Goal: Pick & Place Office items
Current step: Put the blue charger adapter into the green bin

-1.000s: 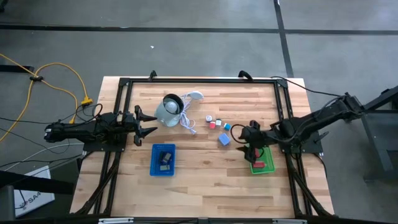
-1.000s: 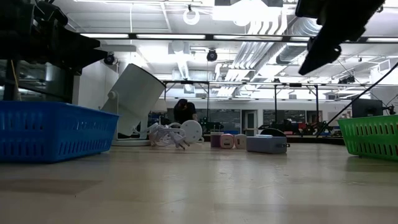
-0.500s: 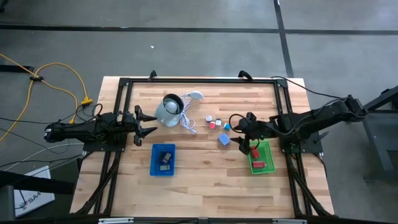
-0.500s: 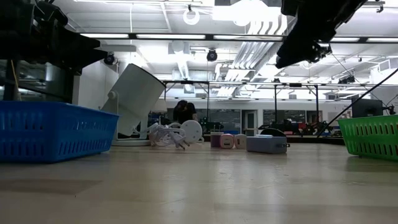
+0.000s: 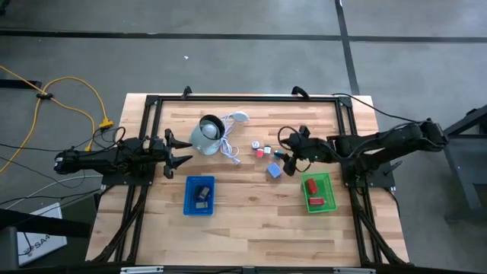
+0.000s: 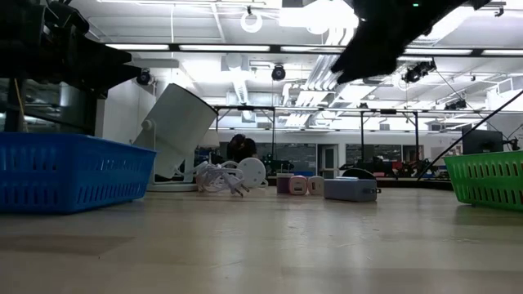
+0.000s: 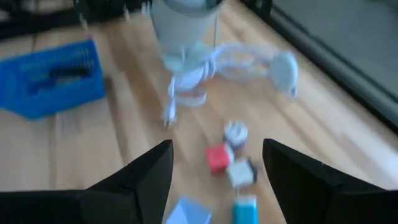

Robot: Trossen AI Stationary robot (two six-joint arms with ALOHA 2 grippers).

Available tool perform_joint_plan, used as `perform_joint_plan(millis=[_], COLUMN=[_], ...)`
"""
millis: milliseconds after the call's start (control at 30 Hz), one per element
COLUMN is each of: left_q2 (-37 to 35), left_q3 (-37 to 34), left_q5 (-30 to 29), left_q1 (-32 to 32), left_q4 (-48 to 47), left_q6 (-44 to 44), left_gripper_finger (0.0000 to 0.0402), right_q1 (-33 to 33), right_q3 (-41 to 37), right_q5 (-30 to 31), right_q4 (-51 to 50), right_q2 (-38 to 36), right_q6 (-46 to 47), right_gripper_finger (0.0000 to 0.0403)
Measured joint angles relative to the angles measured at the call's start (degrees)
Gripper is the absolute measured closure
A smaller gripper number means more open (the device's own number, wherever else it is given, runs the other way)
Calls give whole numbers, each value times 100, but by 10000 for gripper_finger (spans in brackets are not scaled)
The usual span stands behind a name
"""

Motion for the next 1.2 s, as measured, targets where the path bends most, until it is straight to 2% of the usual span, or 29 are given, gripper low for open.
perform_joint_plan(millis=[167,333,833,1200], left_q2=[2,0,0,0], left_q3=[0,0,0,0], left_q5=[1,0,0,0], left_q1=[1,2,2,0], left_q4=[2,2,0,2], left_q6=[0,0,0,0], left_gripper_finger=[189,189,189,189], right_q1=[-494,-931,-1638,-2020], right_q3=[237,785,2356,2526], right_q5=[-338,-680,-1498,-2121], right_q4=[259,-78,-2419,-3319], right_q2=[310,722,1889,2587], right_q6=[-369,-561,-633,-607], right_gripper_finger=[168,168,168,168])
